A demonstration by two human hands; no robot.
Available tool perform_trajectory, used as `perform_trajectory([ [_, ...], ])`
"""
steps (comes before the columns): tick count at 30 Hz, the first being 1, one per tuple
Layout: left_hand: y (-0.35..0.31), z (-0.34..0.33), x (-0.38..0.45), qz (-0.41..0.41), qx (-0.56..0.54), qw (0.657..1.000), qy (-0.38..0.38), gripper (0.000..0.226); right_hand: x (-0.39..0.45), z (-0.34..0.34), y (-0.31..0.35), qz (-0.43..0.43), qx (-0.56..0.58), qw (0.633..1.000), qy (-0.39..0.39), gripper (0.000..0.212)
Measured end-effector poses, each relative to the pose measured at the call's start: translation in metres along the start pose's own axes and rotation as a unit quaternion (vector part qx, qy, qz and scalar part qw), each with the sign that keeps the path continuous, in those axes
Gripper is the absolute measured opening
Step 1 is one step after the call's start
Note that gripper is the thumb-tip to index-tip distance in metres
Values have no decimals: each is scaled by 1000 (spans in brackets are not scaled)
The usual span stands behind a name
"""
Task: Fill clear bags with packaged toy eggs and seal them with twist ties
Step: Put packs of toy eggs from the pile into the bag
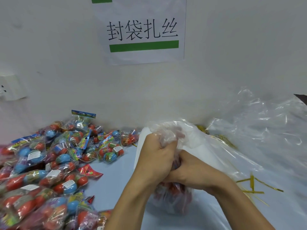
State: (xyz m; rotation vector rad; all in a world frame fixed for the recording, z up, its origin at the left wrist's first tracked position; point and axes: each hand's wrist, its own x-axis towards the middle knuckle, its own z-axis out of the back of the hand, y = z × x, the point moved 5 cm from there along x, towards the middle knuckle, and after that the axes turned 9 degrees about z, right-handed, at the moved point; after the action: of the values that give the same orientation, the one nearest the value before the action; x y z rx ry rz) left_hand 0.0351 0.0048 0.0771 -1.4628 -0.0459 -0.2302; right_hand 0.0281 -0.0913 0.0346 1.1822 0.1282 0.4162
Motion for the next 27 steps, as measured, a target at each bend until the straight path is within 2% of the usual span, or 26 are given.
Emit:
perform_trajectory([
  [3,0,-1,-2,9,-55,998,4,28,-2,0,-1,-19,-31,999,22,42],
  [7,-1,-3,-3,0,-65,997,44,39,-5,-5,13,29,-25,995,95,20],
  [9,-4,-3,-5,-2,-52,997,57,44,-7,-9,20,54,-24,990,129,19],
  [10,-5,-2,-4,-5,-42,997,61,40,-7,-10,22,59,-33,989,130,18],
  [14,-4,5,-1,-4,32,998,55,20,-3,-9,19,59,-81,993,55,14],
  [18,-4,16,4,-27,194,980,30,13,0,-10,8,33,-153,987,-24,23],
  [22,-9,22,4,-29,198,979,28,22,1,-9,6,31,-245,968,-54,43],
  [23,-11,21,3,-29,191,981,28,31,2,-7,6,35,-279,957,-69,44],
  [25,-13,19,0,-23,183,982,31,52,3,-7,6,54,-332,937,-99,40],
  [27,-14,16,-2,-15,181,983,35,58,4,-6,3,53,-339,933,-108,34],
])
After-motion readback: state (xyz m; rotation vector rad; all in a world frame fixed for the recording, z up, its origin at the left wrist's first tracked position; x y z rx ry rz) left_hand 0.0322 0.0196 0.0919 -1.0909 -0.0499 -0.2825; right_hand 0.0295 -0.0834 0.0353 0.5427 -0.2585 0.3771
